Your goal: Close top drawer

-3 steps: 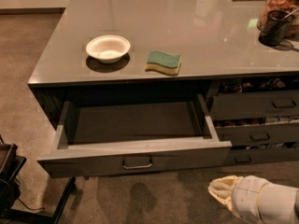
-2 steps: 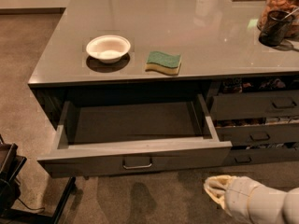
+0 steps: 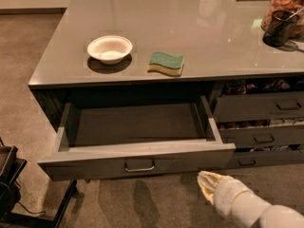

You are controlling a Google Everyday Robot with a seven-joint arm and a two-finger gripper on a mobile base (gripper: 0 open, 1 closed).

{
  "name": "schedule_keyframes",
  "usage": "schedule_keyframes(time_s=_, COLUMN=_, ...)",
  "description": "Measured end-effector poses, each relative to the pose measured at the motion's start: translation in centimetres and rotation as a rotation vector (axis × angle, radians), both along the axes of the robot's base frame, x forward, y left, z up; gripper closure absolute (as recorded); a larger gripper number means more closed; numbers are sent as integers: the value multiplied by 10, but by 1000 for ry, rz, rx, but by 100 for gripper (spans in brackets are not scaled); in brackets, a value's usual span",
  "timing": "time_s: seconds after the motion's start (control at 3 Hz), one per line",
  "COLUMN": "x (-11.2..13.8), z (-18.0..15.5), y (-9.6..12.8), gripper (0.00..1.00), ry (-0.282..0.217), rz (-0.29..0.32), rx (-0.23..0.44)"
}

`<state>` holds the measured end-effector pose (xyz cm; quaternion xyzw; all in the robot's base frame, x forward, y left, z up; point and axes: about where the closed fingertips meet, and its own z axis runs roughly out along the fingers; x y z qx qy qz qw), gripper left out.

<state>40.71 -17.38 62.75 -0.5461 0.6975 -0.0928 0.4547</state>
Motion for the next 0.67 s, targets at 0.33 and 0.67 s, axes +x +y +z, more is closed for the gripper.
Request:
schedule_keyframes(time_s=0.33, x=15, z=-2, y=21, gripper=100, ry=-58, rz=13, rx=20)
schedule_keyframes(time_s=0.67, x=15, z=-2, y=21, gripper=100, ry=-56, rz=11, rx=23)
